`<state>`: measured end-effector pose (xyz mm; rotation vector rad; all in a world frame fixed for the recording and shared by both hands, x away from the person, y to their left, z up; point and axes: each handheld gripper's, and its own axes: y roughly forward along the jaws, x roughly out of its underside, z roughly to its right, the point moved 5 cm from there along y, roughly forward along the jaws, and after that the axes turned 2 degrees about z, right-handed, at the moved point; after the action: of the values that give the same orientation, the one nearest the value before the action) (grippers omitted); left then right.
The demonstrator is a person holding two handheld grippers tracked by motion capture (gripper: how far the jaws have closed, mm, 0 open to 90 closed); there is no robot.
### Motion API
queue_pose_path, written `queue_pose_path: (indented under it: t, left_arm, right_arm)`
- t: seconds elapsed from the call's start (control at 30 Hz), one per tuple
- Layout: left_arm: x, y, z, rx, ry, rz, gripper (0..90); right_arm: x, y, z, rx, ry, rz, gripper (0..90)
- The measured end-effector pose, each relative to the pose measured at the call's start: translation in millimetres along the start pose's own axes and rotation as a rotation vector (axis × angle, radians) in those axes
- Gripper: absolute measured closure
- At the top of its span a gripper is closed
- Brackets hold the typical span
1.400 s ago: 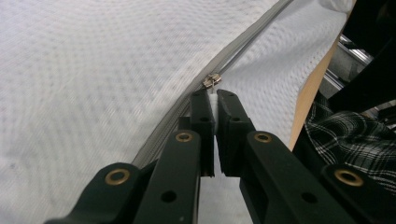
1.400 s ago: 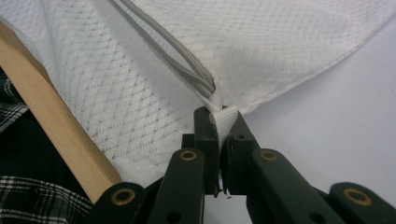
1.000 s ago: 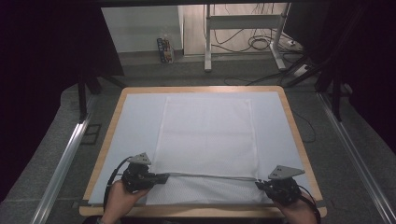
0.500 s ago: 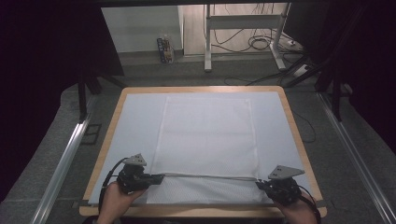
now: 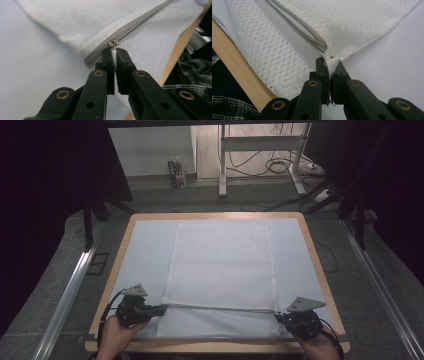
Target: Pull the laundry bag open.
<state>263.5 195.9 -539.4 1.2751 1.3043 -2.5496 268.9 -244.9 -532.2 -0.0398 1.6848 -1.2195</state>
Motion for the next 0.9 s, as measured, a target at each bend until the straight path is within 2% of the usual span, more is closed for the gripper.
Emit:
queue_pose_path:
  t: [0.13,0.2,0.27,0.37,0.6,0.63,0.7,0.8,0.9]
  left_arm:
    - [2.4,-5.0,-5.1,-0.017,-0.014,0.011,87.0]
    - [3.2,-6.4,-6.4,-0.008,-0.02,0.017,87.0]
    - [3.7,-6.7,-7.5,-0.028,-0.016,0.009,87.0]
    - [3.9,-6.4,-7.9,-0.025,-0.02,0.01,87.0]
    - [4.5,-6.6,-10.2,-0.075,-0.004,-0.006,87.0]
    - [4.8,-6.2,-10.4,-0.098,0.005,-0.019,87.0]
    - [5.7,-5.5,-10.4,-0.084,0.007,-0.03,86.9]
    - [7.1,-6.3,-13.0,-0.027,-0.023,-0.009,86.9]
    - [8.9,-4.1,-13.2,-0.021,-0.028,-0.025,86.8]
  right_arm:
    - [0.5,0.0,1.4,0.005,0.002,-0.003,85.9]
    - [0.7,0.1,1.4,0.001,0.009,-0.003,85.9]
    - [0.5,0.5,1.0,0.002,0.003,-0.005,85.9]
    - [0.7,0.5,1.3,0.0,0.006,-0.005,85.9]
    - [0.7,0.8,1.1,-0.003,0.012,-0.01,85.9]
    - [0.7,0.8,1.0,-0.004,0.011,-0.01,85.9]
    - [0.9,1.3,0.8,-0.001,0.01,-0.011,85.9]
    - [2.2,1.0,2.4,-0.005,0.014,-0.012,85.7]
    - [2.7,1.0,1.7,-0.017,0.01,-0.012,85.3]
